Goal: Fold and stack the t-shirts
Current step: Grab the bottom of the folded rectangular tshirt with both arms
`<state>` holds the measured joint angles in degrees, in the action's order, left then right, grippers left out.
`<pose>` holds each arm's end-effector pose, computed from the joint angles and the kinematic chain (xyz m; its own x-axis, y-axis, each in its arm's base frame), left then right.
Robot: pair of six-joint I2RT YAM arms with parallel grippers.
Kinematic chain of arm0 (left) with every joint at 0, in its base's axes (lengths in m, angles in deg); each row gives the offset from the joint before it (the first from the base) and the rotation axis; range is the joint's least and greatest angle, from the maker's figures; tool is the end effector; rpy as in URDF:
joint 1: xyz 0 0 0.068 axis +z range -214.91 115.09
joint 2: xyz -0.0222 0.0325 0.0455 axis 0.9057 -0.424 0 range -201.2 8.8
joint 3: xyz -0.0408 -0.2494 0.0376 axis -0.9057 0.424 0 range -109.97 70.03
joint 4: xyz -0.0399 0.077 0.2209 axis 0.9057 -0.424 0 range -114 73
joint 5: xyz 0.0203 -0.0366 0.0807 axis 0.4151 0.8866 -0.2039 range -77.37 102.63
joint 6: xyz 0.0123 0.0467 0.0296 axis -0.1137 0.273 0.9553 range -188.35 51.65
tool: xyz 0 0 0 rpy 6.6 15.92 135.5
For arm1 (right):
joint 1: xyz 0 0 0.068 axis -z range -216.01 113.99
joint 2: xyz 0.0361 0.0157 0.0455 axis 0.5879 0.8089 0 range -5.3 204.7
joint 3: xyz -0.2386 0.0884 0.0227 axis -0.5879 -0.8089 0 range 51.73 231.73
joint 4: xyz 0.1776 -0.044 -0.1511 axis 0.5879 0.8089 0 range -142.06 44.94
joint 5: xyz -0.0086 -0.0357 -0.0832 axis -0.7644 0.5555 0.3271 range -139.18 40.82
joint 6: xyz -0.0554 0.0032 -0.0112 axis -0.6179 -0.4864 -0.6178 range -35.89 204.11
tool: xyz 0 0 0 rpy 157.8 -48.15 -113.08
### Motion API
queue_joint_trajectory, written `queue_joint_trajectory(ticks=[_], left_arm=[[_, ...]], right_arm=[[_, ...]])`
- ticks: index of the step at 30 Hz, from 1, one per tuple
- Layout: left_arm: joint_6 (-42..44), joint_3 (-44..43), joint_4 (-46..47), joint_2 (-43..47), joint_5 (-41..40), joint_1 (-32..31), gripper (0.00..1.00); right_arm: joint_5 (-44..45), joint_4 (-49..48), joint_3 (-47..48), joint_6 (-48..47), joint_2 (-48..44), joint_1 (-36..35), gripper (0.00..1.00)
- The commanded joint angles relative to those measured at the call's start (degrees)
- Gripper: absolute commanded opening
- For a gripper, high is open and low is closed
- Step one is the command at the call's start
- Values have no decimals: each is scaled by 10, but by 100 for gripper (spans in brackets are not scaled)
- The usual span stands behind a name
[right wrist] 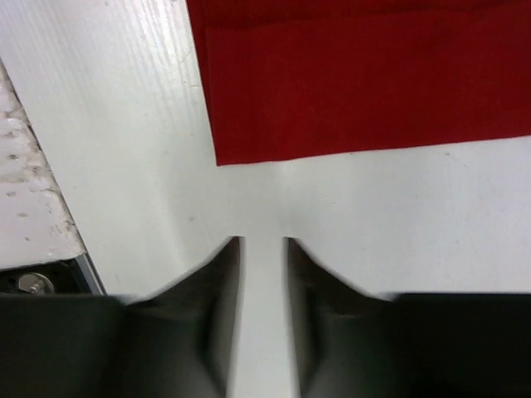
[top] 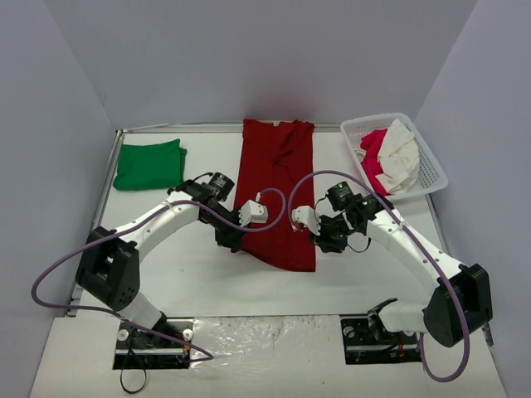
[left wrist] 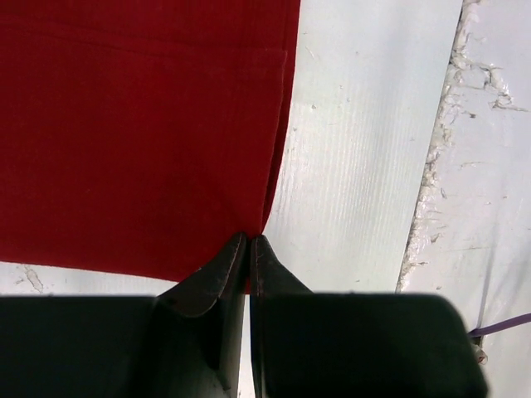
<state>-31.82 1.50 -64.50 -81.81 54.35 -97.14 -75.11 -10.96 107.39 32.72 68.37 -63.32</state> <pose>0.2264 -0.1739 0.2358 -0.2830 0.7038 -0.6516 0.9496 0.1104 -0.2933 0.1999 0.1227 0.2448 0.0025 -0.7897 -0.6135 -0.9778 0.1265 -0.1668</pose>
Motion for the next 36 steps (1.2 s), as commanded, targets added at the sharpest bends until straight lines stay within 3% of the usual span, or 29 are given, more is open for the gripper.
queue_joint_trajectory(ticks=[1, 2, 3, 8, 16, 36], left_arm=[[21, 20, -39, 18, 13, -2, 2], [21, 25, -35, 16, 12, -2, 2], [17, 29, -30, 13, 12, -3, 3], [-1, 43, 5, -6, 6, -4, 2], [-17, 40, 28, -44, 9, -3, 3], [-25, 47, 42, -54, 10, -1, 2]], right_arm=[[-27, 29, -5, -3, 1, 6, 32], [-28, 20, -10, 0, 3, 5, 45], [-28, 5, -17, 1, 7, 4, 48], [-26, -42, -29, 1, 20, -11, 55], [-22, -83, -57, 2, 73, -62, 55], [-21, -132, -77, 0, 182, -86, 55]])
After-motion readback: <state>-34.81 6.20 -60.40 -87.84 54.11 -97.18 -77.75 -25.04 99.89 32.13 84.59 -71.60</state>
